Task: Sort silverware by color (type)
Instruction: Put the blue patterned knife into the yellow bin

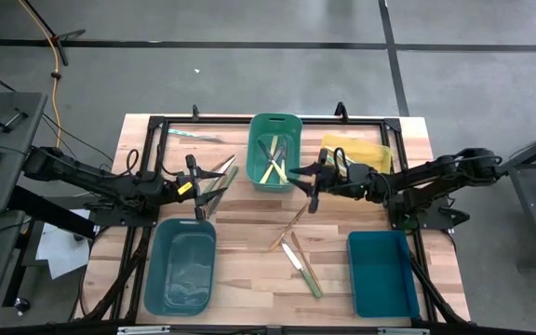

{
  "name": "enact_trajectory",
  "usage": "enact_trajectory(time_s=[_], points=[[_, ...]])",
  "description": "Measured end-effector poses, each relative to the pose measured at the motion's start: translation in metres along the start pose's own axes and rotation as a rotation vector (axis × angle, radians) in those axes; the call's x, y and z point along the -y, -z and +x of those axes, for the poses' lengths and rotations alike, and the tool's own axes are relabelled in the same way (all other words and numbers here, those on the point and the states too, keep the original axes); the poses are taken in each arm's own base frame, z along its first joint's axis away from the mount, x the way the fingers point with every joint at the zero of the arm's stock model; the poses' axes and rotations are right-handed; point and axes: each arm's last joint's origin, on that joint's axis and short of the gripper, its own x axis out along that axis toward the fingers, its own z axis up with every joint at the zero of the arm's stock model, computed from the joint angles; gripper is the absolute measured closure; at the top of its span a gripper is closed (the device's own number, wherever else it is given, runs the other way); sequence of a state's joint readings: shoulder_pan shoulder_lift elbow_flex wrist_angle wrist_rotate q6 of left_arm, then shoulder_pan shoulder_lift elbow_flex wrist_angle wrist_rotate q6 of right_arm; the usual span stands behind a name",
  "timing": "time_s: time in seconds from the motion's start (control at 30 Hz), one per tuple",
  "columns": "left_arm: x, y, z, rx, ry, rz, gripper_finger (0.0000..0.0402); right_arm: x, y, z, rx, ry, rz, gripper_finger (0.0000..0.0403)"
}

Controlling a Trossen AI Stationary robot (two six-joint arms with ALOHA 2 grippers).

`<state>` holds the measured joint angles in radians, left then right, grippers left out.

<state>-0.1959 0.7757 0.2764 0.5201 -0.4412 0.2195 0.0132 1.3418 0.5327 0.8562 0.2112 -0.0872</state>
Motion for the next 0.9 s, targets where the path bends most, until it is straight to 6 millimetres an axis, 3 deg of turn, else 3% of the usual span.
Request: enact_trajectory(time_s=[0.53, 0.9], points=[[-0.001, 0.000, 0.000, -0.006, -0.022, -0.008, 0.0225, 0.001, 0.000, 0.000, -0.008, 0.024, 0.001, 0.0290], [-0.015, 0.005, -0.002, -0.101, -0.453, -0.048, 0.0225, 0.001, 0.000, 0.000, -0.007, 0.024, 0.035, 0.0290]])
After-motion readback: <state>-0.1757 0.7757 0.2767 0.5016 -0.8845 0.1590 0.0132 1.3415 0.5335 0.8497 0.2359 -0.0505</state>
